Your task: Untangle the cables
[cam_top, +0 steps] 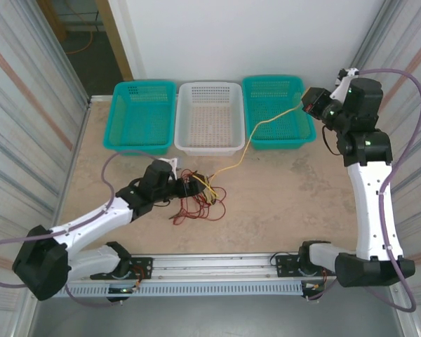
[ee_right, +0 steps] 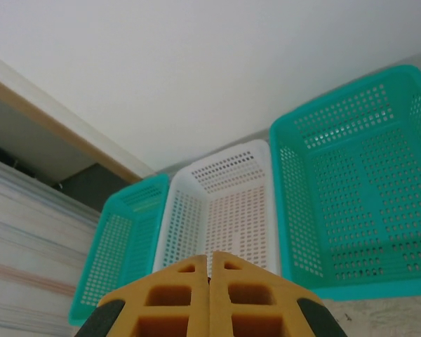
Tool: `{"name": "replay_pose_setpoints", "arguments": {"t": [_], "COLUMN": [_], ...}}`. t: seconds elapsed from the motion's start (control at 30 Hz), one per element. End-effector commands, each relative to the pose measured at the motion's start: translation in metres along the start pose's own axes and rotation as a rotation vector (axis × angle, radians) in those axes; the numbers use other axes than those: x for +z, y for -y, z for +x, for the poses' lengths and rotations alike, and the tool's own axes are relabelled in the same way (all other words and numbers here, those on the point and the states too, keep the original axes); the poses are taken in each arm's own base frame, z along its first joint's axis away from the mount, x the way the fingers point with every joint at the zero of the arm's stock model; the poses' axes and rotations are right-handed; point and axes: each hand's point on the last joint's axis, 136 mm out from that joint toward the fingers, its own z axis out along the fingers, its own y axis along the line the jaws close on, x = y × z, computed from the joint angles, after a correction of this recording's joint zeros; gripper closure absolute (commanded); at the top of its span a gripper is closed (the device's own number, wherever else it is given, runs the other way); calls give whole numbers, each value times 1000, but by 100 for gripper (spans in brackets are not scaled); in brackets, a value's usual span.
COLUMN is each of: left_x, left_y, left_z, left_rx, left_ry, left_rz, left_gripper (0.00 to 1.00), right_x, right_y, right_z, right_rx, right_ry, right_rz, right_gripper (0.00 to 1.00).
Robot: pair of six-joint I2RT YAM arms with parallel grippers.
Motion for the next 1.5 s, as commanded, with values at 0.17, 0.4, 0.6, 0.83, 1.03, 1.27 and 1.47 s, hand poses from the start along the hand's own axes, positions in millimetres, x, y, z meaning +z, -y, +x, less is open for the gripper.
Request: {"name": "replay_pose_setpoints", "arguments": {"t": [0.17, 0.4, 0.6, 0.83, 1.03, 1.27, 1.47], "left_x": [-77, -128, -151, -126, -95, -81, -71], "left_y": [-32, 3, 106, 162, 165, 155, 152], "left_z": [-34, -81, -107, -90, -58, -42, -39], "left_rx": [136, 283, 407, 461, 455, 407, 398], "left_ry": [35, 88, 103, -3, -113, -153, -153], "left_rz": [-229, -185, 228, 486, 541, 544, 529], "left_gripper": [1, 10, 20, 22, 27, 33, 62], "right_x": [1, 9, 17, 31, 42, 48, 49], "right_y": [-3, -20, -58, -101, -121, -133, -135], "right_z": [-3, 14, 39, 71, 78, 80, 81], "right_rx": [-106, -183, -311, -387, -376, -349, -327], "right_ry": [0, -67, -134, -211, -223, -236, -235], "right_rz": [59, 31, -41, -147, -195, -238, -248], "right_gripper": [100, 100, 100, 100, 100, 100, 100]}}
